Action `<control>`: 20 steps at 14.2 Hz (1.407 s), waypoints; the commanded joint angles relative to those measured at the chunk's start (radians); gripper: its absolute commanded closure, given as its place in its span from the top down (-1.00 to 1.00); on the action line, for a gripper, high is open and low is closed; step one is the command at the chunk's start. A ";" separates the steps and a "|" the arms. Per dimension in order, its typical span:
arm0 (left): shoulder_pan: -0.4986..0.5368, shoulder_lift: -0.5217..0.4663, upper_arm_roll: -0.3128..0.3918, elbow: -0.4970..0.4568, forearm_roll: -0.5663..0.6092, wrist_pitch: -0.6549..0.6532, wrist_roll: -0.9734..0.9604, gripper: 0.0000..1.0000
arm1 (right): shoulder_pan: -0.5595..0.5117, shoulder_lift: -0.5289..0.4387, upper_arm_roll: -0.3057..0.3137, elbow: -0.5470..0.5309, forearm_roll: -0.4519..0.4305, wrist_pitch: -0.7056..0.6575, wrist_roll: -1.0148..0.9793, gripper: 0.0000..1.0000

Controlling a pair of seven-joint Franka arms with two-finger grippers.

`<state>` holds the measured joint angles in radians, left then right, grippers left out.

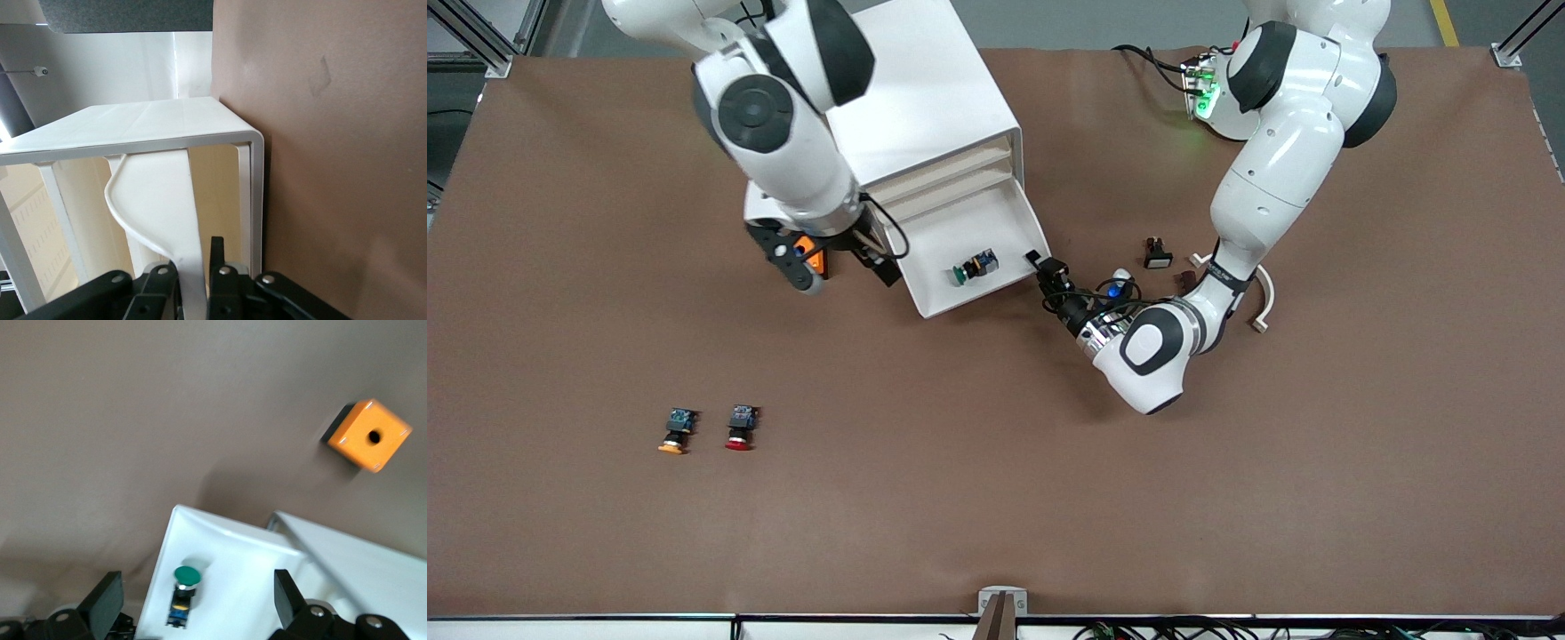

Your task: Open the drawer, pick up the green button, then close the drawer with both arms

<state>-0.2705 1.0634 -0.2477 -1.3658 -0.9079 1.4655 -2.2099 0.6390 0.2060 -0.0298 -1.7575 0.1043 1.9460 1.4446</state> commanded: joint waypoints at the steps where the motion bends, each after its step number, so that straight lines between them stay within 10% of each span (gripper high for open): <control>1: 0.001 0.003 0.005 0.013 -0.023 -0.004 0.094 0.53 | 0.066 0.074 -0.016 0.003 0.014 0.100 0.114 1.00; 3: 0.010 -0.005 0.007 0.031 -0.023 -0.004 0.172 0.99 | 0.097 0.122 -0.016 0.004 0.014 0.151 0.166 1.00; 15: 0.027 -0.088 0.076 0.168 -0.002 -0.004 0.933 0.99 | 0.243 0.283 -0.016 0.003 0.014 0.294 0.324 1.00; 20: 0.013 -0.172 0.084 0.169 0.222 0.111 1.177 0.99 | 0.260 0.312 -0.016 0.001 0.012 0.289 0.347 0.76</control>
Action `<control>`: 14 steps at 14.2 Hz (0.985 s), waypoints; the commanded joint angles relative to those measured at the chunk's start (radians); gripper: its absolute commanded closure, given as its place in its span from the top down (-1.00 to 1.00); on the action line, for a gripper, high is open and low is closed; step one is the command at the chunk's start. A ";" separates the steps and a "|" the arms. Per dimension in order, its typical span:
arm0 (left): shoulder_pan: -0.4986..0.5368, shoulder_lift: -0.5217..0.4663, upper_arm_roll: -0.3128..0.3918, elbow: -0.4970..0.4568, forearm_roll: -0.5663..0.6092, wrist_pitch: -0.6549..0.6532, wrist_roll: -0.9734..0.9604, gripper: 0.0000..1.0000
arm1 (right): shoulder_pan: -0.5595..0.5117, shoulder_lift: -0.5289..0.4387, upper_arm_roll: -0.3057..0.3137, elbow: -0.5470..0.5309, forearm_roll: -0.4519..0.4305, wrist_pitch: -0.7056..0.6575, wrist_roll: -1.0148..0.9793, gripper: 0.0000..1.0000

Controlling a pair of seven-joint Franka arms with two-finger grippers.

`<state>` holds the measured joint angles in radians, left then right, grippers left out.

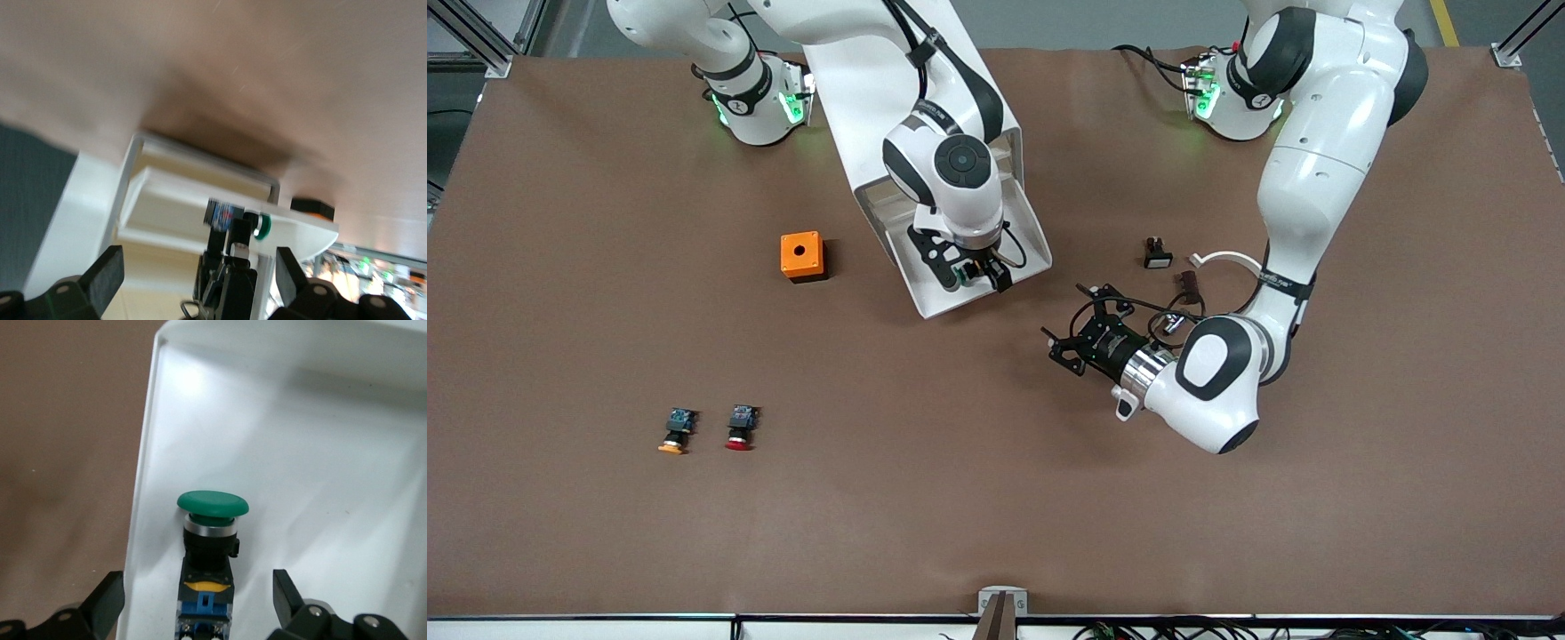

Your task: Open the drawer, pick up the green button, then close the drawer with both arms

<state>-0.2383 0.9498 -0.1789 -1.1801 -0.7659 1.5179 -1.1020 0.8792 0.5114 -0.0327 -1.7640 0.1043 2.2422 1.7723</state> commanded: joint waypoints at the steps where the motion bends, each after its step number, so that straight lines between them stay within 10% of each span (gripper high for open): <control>1: -0.019 -0.074 0.015 -0.016 0.115 0.086 0.088 0.99 | 0.020 0.006 -0.013 0.009 0.012 -0.022 0.006 0.58; 6: -0.061 -0.152 0.009 -0.023 0.377 0.304 0.107 0.99 | 0.021 0.002 -0.012 0.024 0.012 -0.084 -0.048 -0.92; 14: -0.122 -0.181 0.009 -0.044 0.657 0.510 -0.024 0.99 | -0.176 -0.014 -0.019 0.235 0.011 -0.325 -0.526 -0.99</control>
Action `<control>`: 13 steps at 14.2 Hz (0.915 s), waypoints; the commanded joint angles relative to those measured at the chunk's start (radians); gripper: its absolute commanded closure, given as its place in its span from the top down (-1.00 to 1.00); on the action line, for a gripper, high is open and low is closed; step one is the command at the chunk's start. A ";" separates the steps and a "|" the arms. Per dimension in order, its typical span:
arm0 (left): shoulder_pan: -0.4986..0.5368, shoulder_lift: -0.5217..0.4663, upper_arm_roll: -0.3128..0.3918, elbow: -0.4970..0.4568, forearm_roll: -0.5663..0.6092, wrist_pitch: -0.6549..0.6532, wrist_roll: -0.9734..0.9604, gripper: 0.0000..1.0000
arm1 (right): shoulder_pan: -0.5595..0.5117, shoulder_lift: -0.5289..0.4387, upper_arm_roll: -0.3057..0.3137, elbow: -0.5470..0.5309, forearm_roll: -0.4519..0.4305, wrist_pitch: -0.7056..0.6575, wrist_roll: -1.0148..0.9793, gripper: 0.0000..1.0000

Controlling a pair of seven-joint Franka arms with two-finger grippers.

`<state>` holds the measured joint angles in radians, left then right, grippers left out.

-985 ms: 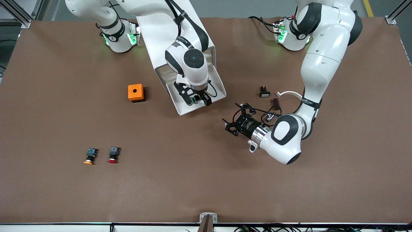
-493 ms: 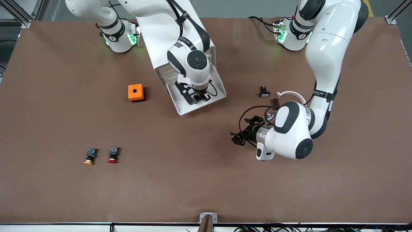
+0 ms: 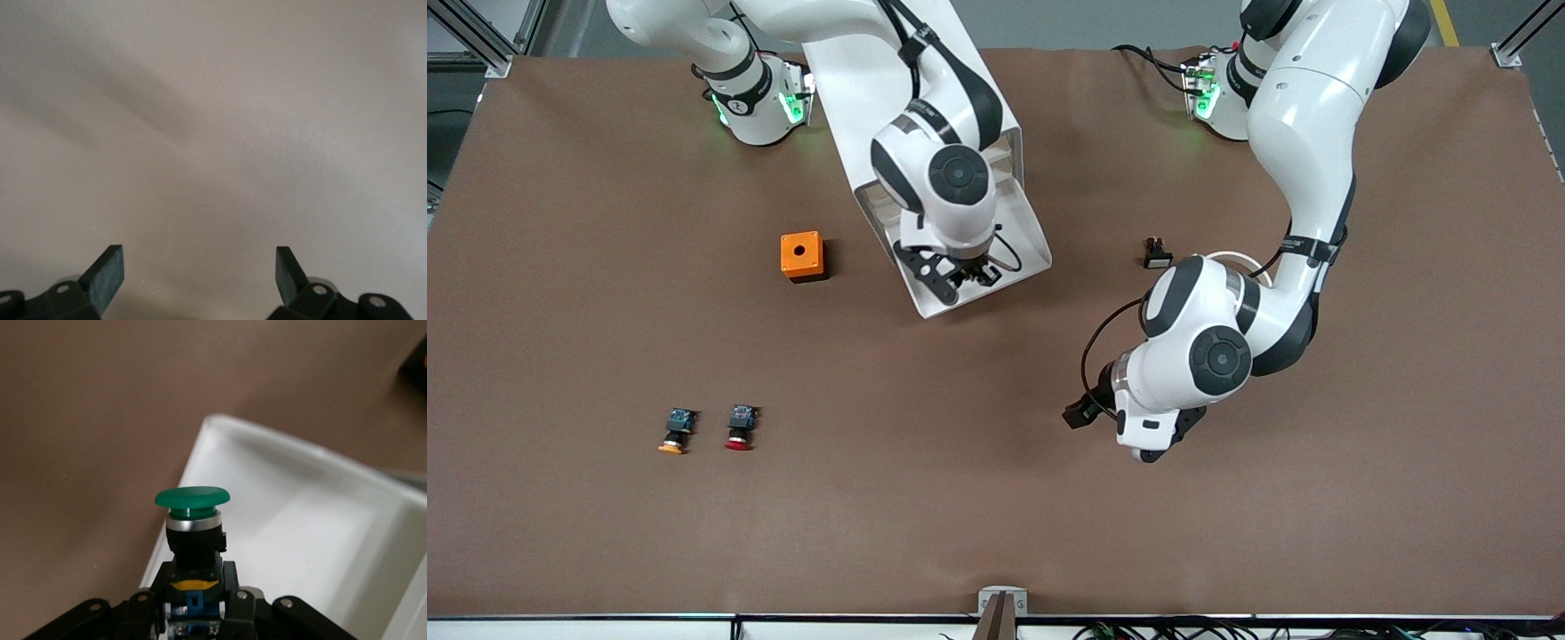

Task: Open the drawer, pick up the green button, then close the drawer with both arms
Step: 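Carry the green button beside the red button and release it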

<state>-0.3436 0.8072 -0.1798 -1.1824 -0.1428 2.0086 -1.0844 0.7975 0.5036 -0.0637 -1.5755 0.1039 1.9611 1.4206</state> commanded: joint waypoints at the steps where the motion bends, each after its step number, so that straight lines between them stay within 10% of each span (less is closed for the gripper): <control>1: -0.023 -0.039 0.010 -0.043 0.057 0.019 -0.055 0.99 | -0.137 -0.007 0.012 0.046 0.011 -0.041 -0.275 -0.99; 13: -0.067 -0.039 0.008 -0.071 0.161 0.018 -0.129 0.99 | -0.523 0.096 0.015 -0.021 0.016 0.120 -1.166 -0.99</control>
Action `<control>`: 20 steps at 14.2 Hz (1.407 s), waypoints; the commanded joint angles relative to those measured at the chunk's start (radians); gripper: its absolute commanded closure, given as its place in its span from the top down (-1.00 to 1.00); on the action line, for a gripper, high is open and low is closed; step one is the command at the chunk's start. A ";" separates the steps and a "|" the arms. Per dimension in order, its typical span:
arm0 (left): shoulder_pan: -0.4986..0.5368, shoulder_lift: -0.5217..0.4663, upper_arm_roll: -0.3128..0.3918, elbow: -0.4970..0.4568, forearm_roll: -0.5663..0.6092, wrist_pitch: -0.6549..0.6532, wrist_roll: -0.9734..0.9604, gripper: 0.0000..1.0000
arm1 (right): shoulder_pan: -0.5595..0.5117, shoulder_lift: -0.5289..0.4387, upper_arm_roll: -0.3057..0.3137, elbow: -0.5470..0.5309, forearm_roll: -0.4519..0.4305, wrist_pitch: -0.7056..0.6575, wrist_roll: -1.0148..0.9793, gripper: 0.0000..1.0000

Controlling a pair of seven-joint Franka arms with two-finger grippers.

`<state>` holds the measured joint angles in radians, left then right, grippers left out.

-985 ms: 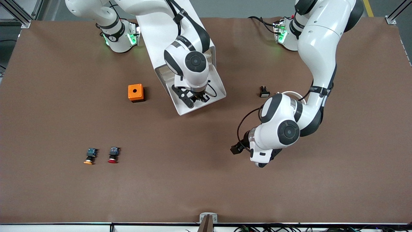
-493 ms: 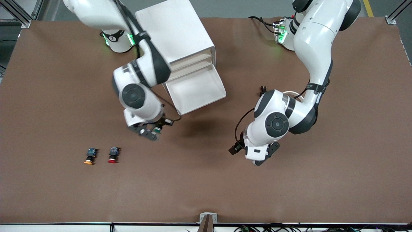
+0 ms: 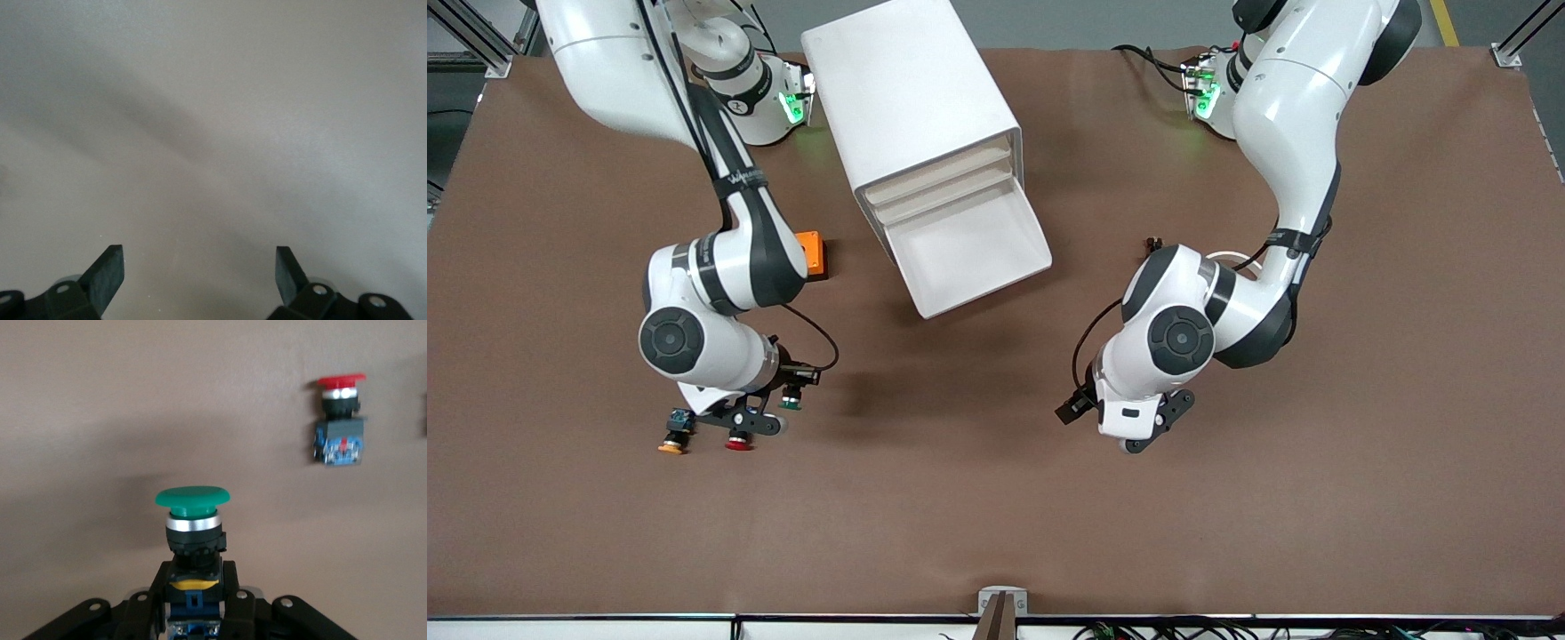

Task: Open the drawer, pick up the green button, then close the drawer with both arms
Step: 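Carry the green button beside the red button and release it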

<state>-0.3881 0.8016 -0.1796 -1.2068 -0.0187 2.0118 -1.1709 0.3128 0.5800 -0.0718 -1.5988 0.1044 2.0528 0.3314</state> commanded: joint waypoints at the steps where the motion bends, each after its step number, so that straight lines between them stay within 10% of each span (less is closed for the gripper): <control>1: -0.038 -0.033 0.008 -0.051 0.043 0.016 -0.050 0.99 | -0.044 0.030 0.023 0.002 0.015 0.042 -0.097 -0.99; 18: -0.244 -0.022 0.008 -0.166 0.100 0.079 -0.162 0.99 | -0.058 0.172 0.023 0.007 0.032 0.270 -0.152 -0.98; 19: -0.253 -0.022 0.008 -0.166 0.098 0.079 -0.164 0.99 | -0.057 0.172 0.023 0.008 0.043 0.270 -0.152 -0.57; 20: -0.259 -0.022 0.006 -0.166 0.098 0.077 -0.167 0.99 | -0.051 0.173 0.021 0.007 0.043 0.271 -0.153 0.49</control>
<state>-0.6317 0.8020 -0.1797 -1.3477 0.0568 2.0779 -1.3169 0.2737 0.7467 -0.0673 -1.6013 0.1221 2.3178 0.1852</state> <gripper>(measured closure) 0.000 0.661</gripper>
